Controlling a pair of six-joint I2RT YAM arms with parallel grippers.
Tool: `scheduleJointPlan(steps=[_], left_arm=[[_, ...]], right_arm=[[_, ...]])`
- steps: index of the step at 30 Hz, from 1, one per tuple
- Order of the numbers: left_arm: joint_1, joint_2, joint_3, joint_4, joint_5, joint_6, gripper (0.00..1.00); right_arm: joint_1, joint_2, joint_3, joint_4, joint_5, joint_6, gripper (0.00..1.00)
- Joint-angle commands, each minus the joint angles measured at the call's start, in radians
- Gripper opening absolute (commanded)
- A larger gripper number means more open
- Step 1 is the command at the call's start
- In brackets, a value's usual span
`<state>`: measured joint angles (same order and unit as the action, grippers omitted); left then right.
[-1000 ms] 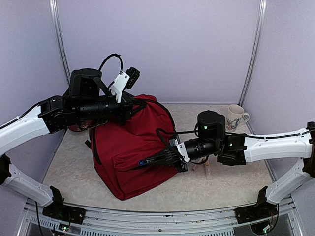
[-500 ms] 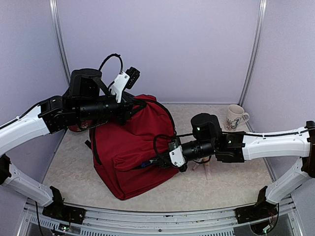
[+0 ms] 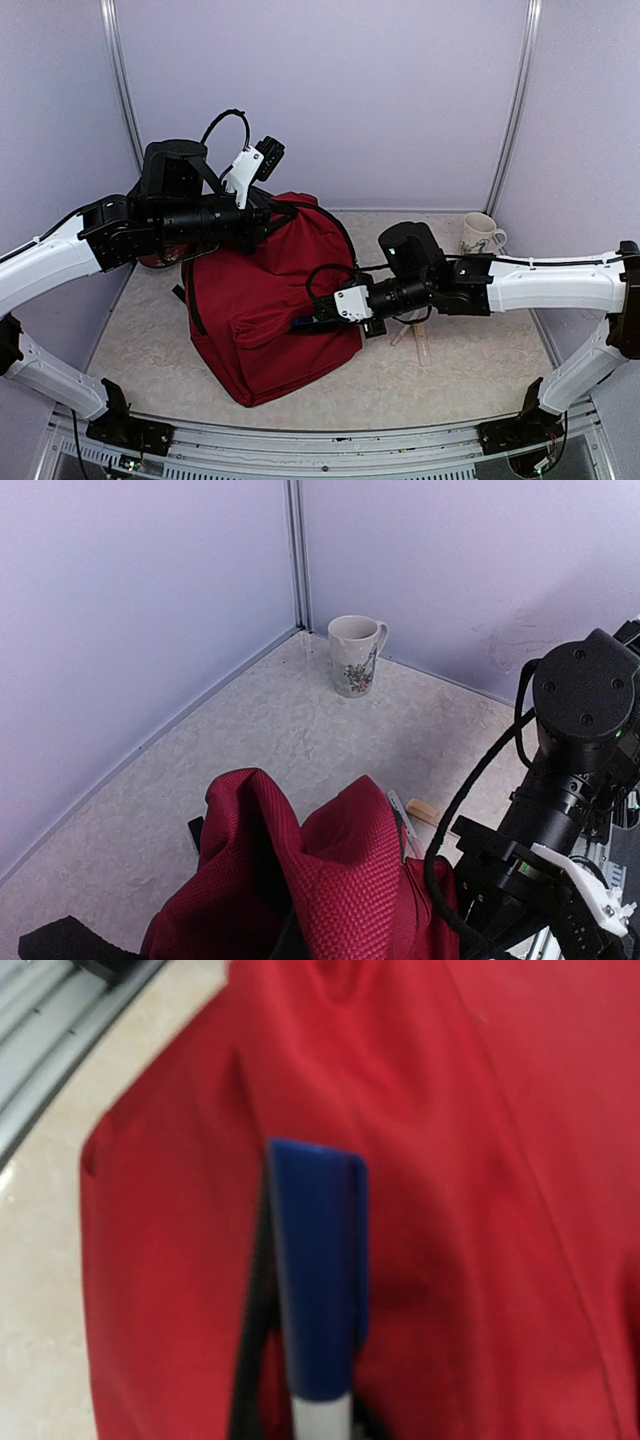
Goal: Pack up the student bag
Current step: Place the pen in the lower front pocket of the bag.
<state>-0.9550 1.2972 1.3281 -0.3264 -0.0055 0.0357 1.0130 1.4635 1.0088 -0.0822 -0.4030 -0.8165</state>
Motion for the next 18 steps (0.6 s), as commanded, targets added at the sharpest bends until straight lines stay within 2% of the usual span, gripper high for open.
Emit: scheduleJointPlan(steps=[1, 3, 5, 12, 16, 18], left_arm=[[0.004, 0.002, -0.012, 0.021, 0.003, 0.013, 0.01], [0.004, 0.002, -0.012, 0.021, 0.003, 0.012, 0.01], [0.004, 0.002, -0.012, 0.023, 0.001, 0.013, 0.02], [0.004, 0.004, -0.012, 0.02, 0.002, 0.012, 0.04], [0.004, 0.004, -0.012, 0.02, 0.003, 0.011, 0.04], [0.004, 0.001, -0.012, 0.022, 0.001, 0.01, 0.04]], right_arm=[[-0.01, 0.036, 0.079, -0.136, 0.09, 0.046, 0.23], [-0.01, 0.028, 0.087, -0.143, 0.097, 0.05, 0.43], [-0.008, 0.012, 0.1, -0.138, 0.084, 0.078, 0.52], [0.001, -0.073, 0.169, -0.045, -0.101, 0.363, 0.57], [0.0, -0.121, 0.199, -0.053, -0.076, 0.526, 0.56], [-0.006, -0.141, 0.218, -0.081, 0.025, 0.655, 0.55]])
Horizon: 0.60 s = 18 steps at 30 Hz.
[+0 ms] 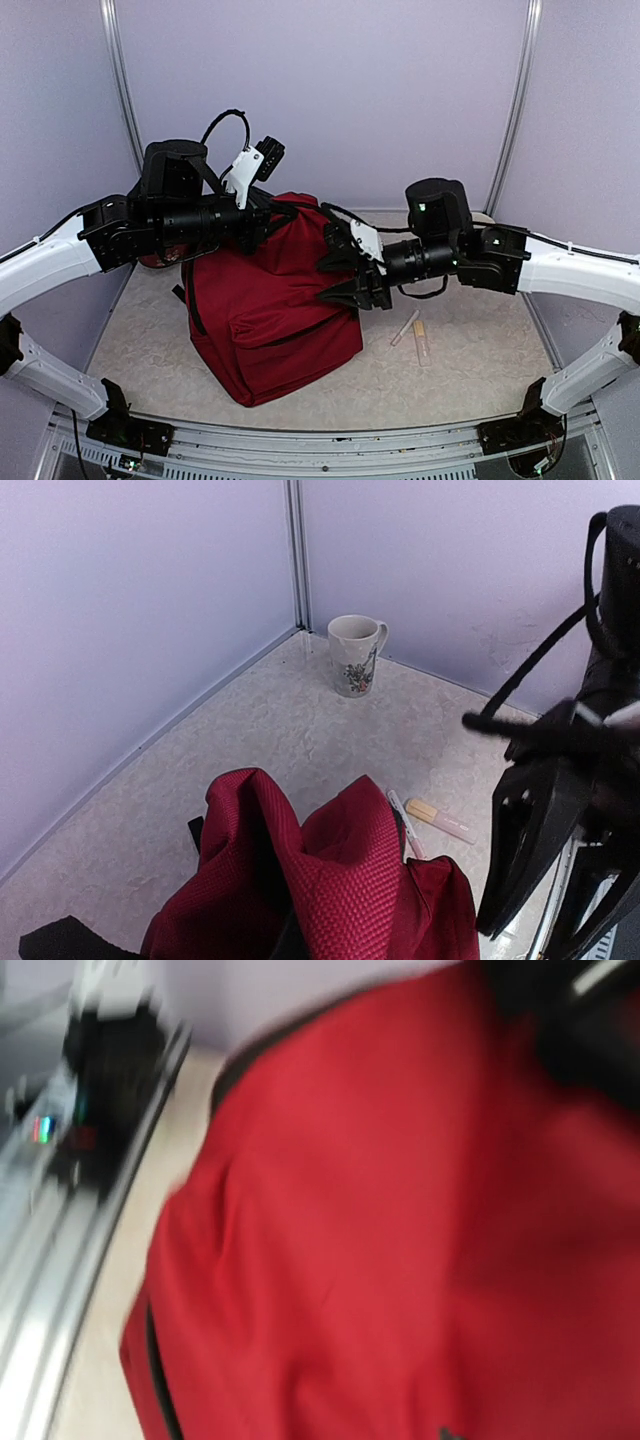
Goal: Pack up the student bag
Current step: Place the pen in the lower front pocket of the bag, then pick up the pen from the center of the board.
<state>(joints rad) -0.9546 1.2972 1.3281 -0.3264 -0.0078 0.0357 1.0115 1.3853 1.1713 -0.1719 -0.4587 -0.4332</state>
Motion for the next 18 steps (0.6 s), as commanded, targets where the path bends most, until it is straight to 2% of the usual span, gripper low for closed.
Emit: scheduleJointPlan(steps=[1, 4, 6, 9, 10, 12, 13, 15, 18], left_arm=[[0.004, -0.001, -0.012, 0.023, 0.001, 0.011, 0.04], [0.004, 0.0, -0.012, 0.022, -0.002, 0.009, 0.04], [0.004, 0.003, -0.011, 0.021, 0.001, 0.008, 0.04], [0.004, 0.005, -0.009, 0.019, 0.005, 0.007, 0.04], [0.004, 0.004, -0.01, 0.019, 0.003, 0.007, 0.04], [0.005, 0.001, -0.012, 0.021, -0.006, 0.009, 0.04], [0.005, 0.001, -0.013, 0.022, -0.007, 0.009, 0.04], [0.006, 0.007, -0.011, 0.02, -0.003, 0.009, 0.04], [0.005, 0.011, -0.01, 0.019, 0.003, 0.009, 0.04]], right_arm=[[-0.011, -0.072, 0.063, -0.01, 0.164, 0.327, 0.54], [-0.05, -0.122, 0.035, -0.075, 0.449, 0.489, 0.55], [-0.131, -0.143, -0.013, -0.138, 0.607, 0.625, 0.55], [-0.22, -0.094, -0.063, -0.314, 0.722, 0.77, 0.57], [-0.238, -0.058, -0.069, -0.388, 0.737, 0.81, 0.62], [-0.253, 0.022, -0.079, -0.497, 0.757, 0.867, 0.8], [-0.254, 0.064, -0.083, -0.542, 0.764, 0.883, 0.85], [-0.254, 0.126, -0.105, -0.585, 0.757, 0.938, 0.88], [-0.254, 0.162, -0.171, -0.558, 0.708, 0.962, 0.85]])
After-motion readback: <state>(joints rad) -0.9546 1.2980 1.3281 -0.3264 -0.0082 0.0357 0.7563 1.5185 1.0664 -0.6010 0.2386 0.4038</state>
